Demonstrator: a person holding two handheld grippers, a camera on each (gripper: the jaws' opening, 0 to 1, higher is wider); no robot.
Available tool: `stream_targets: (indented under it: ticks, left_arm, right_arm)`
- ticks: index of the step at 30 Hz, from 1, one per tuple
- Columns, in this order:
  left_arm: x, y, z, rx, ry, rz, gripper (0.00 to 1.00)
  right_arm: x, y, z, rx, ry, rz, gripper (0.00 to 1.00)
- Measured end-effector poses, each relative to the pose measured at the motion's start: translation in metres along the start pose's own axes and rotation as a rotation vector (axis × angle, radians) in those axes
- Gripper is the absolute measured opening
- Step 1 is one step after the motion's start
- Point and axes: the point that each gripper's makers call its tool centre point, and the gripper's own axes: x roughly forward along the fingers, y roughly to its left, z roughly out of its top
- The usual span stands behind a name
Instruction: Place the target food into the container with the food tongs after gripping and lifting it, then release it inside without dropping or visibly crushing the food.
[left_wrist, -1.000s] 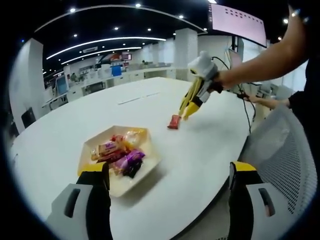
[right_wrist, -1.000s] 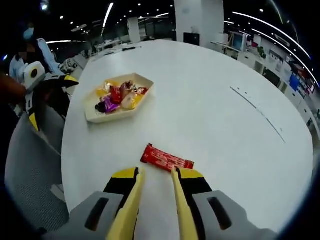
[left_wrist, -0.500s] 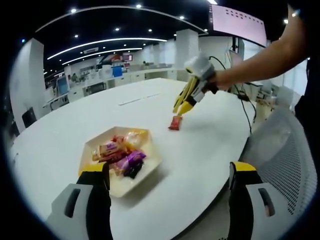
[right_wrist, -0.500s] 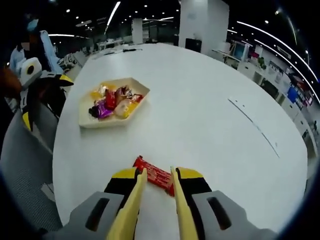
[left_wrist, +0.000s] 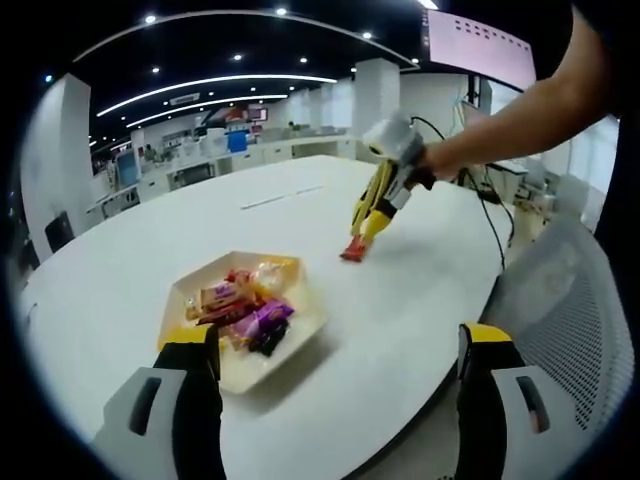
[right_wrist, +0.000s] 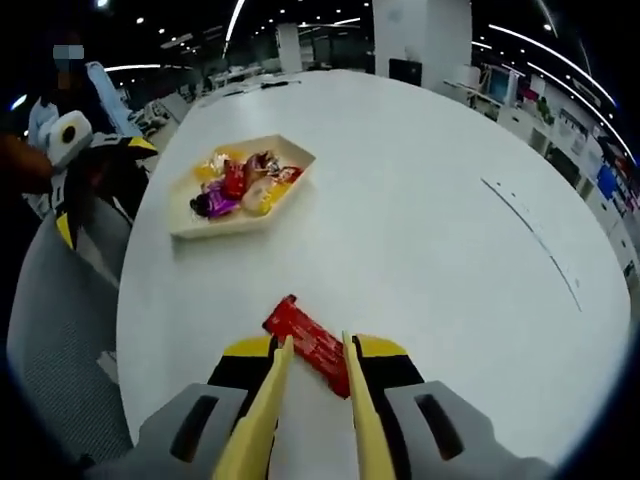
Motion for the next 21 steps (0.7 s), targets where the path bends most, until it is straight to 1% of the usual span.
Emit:
stream_targets:
  ticks: [2, 4, 6, 9, 10, 11, 12, 13, 16, 21]
  left_arm:
    - [0.0, 0.0, 0.001, 0.0, -0.002, -0.002, 0.95]
    - [0.0, -0.001, 0.0, 0.002, -0.001, -0.003, 0.95]
    - [0.0, -0.001, 0.0, 0.003, -0.002, -0.004, 0.95]
    - [0.0, -0.001, 0.001, 0.004, -0.004, -0.004, 0.95]
    - [0.0, -0.001, 0.001, 0.004, -0.002, -0.004, 0.95]
    - [0.0, -0.001, 0.0, 0.004, -0.001, -0.004, 0.95]
    - [0.0, -0.001, 0.001, 0.005, -0.001, -0.004, 0.95]
    - [0.0, -0.001, 0.001, 0.005, -0.002, -0.003, 0.95]
    - [0.0, -0.001, 0.001, 0.006, -0.003, -0.001, 0.95]
    - [0.0, 0.0, 0.001, 0.003, -0.005, 0.001, 0.95]
  right_arm:
    - [-0.003, 0.009, -0.002, 0.011, 0.01, 0.034, 0.28]
    - [-0.005, 0.016, -0.004, -0.003, 0.021, 0.046, 0.28]
    - [-0.005, 0.02, -0.006, -0.018, 0.027, 0.05, 0.28]
    - [-0.005, 0.023, -0.007, -0.01, 0.029, 0.071, 0.29]
    - [-0.005, 0.026, -0.007, 0.0, 0.028, 0.089, 0.29]
    - [-0.005, 0.036, -0.007, 0.015, 0.031, 0.145, 0.29]
    - [-0.004, 0.031, -0.007, -0.004, 0.034, 0.116, 0.29]
    - [-0.004, 0.026, -0.008, -0.047, 0.046, 0.085, 0.28]
    - [-0.003, 0.028, -0.005, -0.032, 0.034, 0.081, 0.28]
    - [0.002, 0.024, -0.002, -0.064, 0.02, 0.036, 0.29]
